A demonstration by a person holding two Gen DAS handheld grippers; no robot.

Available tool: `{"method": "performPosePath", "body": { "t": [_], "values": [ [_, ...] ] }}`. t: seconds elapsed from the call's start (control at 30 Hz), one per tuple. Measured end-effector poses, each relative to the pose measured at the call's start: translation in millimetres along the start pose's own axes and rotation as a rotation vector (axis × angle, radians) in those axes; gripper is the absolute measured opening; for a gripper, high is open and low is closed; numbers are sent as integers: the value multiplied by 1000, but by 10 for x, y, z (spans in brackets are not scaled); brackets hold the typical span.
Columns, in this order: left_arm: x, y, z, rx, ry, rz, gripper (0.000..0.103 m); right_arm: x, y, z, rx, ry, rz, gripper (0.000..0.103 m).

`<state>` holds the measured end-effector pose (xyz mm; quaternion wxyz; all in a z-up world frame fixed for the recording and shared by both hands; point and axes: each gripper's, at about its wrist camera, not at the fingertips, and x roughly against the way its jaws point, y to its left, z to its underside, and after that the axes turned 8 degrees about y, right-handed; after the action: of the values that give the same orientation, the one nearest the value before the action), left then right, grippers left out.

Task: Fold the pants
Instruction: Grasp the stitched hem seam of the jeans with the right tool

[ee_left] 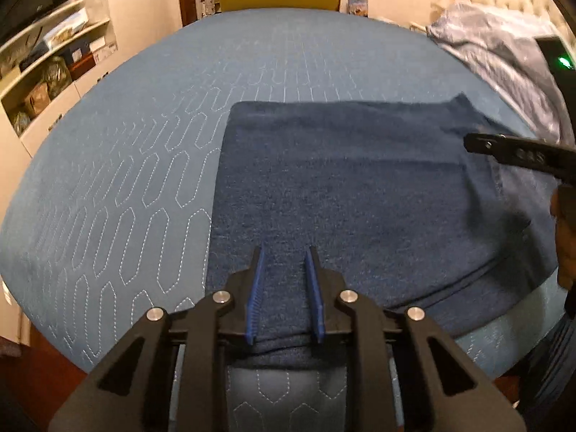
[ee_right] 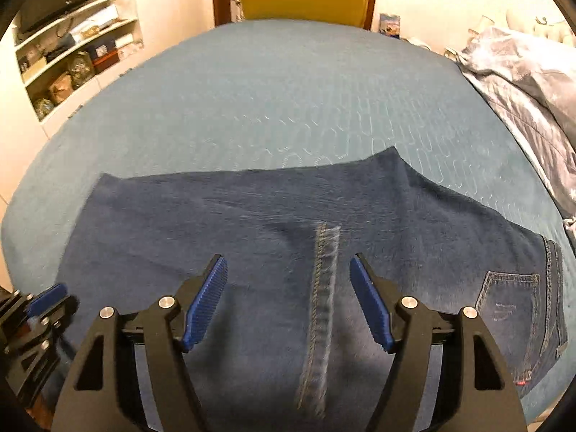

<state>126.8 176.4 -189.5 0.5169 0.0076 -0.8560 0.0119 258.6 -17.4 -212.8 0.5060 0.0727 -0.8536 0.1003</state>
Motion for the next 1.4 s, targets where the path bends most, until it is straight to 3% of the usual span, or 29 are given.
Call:
{"method": "performPosePath", "body": {
  "t": [0.03, 0.13, 0.23, 0.3, 0.37, 0.43, 0.53, 0.57, 0.63, 0.7, 0.77, 0.83, 0.9, 0.97, 1.0, 1.03, 1.1, 1.2, 1.27, 1.33, 1.4],
  "values": [
    [-9, -12, 3, 3, 1, 8, 28, -56, -3, -20, -6, 8, 6, 68],
    [58, -23, -7, 33, 3, 76, 61, -337, -86, -45, -21, 90, 32, 68],
    [181, -95, -8, 79, -25, 56, 78, -466, -191, 11, -54, 102, -1, 77],
    [339, -169, 7, 93, -134, 53, 88, -487, -215, 26, -45, 98, -4, 78],
    [445, -271, -25, 69, -204, 23, 92, -505, -260, 24, -57, 101, -22, 81],
    [444, -388, -123, 11, -200, 50, 93, -532, -312, 21, -72, 101, -41, 87],
    [392, -487, -202, -9, -214, -33, 91, -521, -368, 27, -79, 98, -67, 88],
    [370, -500, -216, -14, -206, -24, 90, -514, -395, 18, -77, 106, -72, 88],
    [319, -542, -249, -30, -181, -19, 67, -454, -499, 19, -106, 112, -85, 88],
    [261, -580, -312, -43, -146, -12, 60, -291, -710, 69, -172, 54, -103, 88],
    [195, -649, -426, -62, -123, 22, 49, -101, -888, 149, -210, -38, -52, 89],
    [97, -673, -564, -58, -101, 20, 45, -39, -952, 176, -174, -46, -15, 90],
    [4, -695, -669, -32, -58, 45, 35, 12, -914, 149, -102, -42, -58, 90],
    [-83, -701, -739, -19, -28, 18, 28, 105, -812, 99, -59, -66, -139, 90],
    [-125, -705, -769, -21, -10, 50, 23, 121, -761, 56, -51, -62, -178, 90],
    [-167, -712, -793, -24, -12, 67, 23, 118, -694, 9, -34, -55, -203, 90],
    [-296, -731, -837, -38, 4, 20, 23, 26, -527, -59, 25, -48, -152, 88],
    [-517, -700, -907, -28, 45, 3, 25, -301, -532, -145, 16, 44, -85, 58],
    [-436, -736, -908, -42, 10, 15, 23, -529, -643, -160, -20, 118, -127, 59],
    [-207, -880, -801, -100, -64, 107, 27, -572, -673, -147, -13, 123, -150, 59],
    [-62, -1078, -623, -153, -87, 157, 28, -568, -658, -133, 6, 117, -138, 59]
  ]
}}
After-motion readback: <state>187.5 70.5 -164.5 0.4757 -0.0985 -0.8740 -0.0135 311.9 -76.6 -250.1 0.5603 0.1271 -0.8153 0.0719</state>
